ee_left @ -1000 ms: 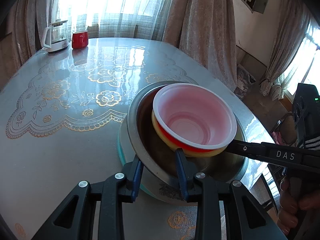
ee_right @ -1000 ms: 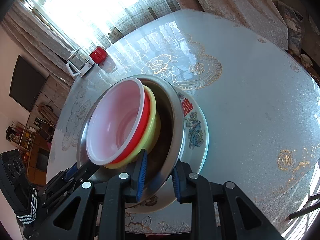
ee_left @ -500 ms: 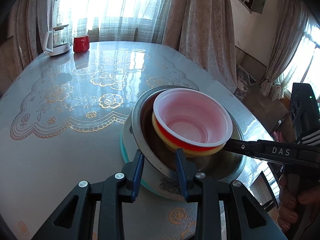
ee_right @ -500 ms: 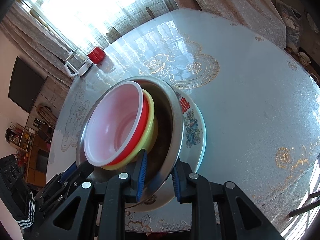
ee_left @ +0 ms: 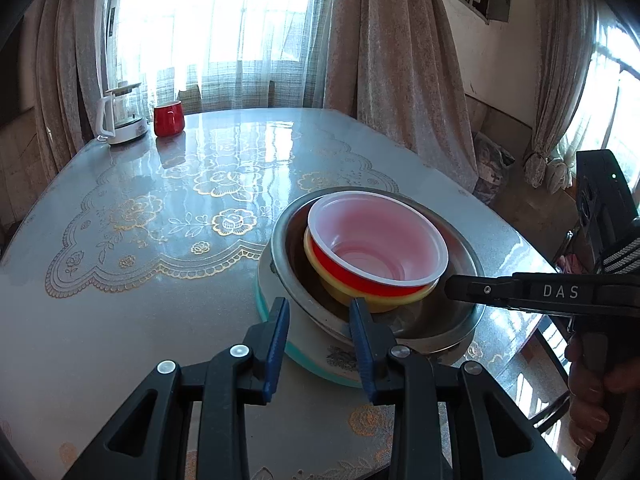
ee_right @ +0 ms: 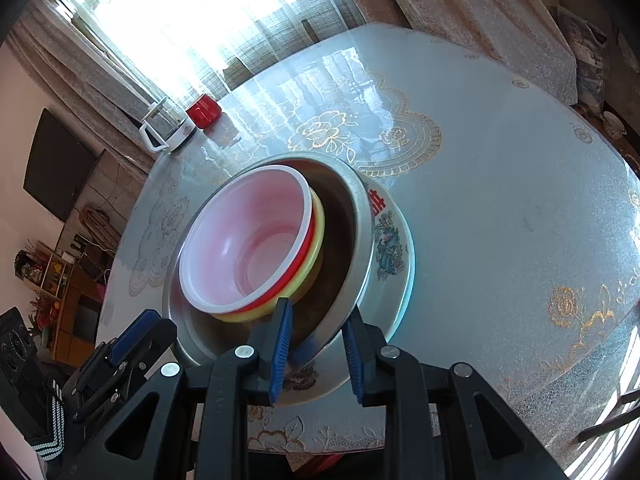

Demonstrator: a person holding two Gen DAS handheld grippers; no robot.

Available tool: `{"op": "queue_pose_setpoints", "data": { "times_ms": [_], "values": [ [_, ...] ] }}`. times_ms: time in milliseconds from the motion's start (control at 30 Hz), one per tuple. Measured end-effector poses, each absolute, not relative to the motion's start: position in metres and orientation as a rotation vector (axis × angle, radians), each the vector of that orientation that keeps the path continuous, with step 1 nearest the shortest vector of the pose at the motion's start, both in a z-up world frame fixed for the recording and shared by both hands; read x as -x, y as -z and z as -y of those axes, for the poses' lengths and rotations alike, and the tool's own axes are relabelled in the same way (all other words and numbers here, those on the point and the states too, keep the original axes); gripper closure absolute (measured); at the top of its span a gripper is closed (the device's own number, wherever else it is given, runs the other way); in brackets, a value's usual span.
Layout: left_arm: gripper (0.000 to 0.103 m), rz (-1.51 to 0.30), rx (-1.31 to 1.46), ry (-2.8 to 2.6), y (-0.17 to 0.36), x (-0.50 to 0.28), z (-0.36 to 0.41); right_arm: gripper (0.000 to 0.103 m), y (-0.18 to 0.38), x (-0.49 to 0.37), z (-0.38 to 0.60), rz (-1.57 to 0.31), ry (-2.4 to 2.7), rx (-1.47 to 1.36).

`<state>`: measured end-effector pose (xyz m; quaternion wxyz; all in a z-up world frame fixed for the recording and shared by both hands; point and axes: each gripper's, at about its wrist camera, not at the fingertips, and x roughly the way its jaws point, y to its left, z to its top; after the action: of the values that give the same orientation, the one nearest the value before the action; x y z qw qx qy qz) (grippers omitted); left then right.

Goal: Organize plates and bowls

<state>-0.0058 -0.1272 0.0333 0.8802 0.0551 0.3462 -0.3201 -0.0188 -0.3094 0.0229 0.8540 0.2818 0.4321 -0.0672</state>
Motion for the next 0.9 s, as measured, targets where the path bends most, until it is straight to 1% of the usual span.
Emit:
{"op": "queue_pose_setpoints", "data": {
  "times_ms": [100,133,167,233,433,533,600,667,700,767,900],
  "values": [
    [0.07,-0.702,-0.139,0.653,-0.033,0.011,0.124,0.076,-0.023,0.022,0.306,-0.894,0.141,-0.576],
    [0.067,-0.702,-0.141,0.649,-0.033,0.012,0.122,0.076,-0.023,0.024,0.305,-0.887,0.146,-0.564],
    [0.061,-0.705,-0.139,0.642,-0.032,0.012,0.12,0.076,-0.024,0.026,0.303,-0.879,0.144,-0.556],
    [0.052,-0.714,-0.128,0.625,-0.03,0.012,0.115,0.075,-0.026,0.029,0.299,-0.866,0.143,-0.533],
    [0.051,-0.77,-0.106,0.582,-0.017,0.011,0.102,0.07,-0.031,0.042,0.288,-0.81,0.17,-0.445],
    [0.049,-0.771,-0.103,0.562,-0.013,0.013,0.095,0.069,-0.035,0.049,0.281,-0.756,0.198,-0.402],
    [0.044,-0.759,-0.106,0.543,-0.012,0.016,0.09,0.069,-0.039,0.057,0.276,-0.708,0.218,-0.351],
    [0.037,-0.735,-0.114,0.512,-0.011,0.018,0.084,0.067,-0.043,0.064,0.268,-0.658,0.244,-0.275],
    [0.035,-0.722,-0.117,0.496,-0.011,0.019,0.081,0.065,-0.044,0.068,0.264,-0.633,0.259,-0.237],
    [0.027,-0.708,-0.125,0.467,-0.009,0.021,0.076,0.061,-0.043,0.078,0.258,-0.597,0.269,-0.174],
    [0.019,-0.711,-0.11,0.432,-0.003,0.024,0.065,0.059,-0.032,0.089,0.249,-0.609,0.274,-0.13]
  ]
}}
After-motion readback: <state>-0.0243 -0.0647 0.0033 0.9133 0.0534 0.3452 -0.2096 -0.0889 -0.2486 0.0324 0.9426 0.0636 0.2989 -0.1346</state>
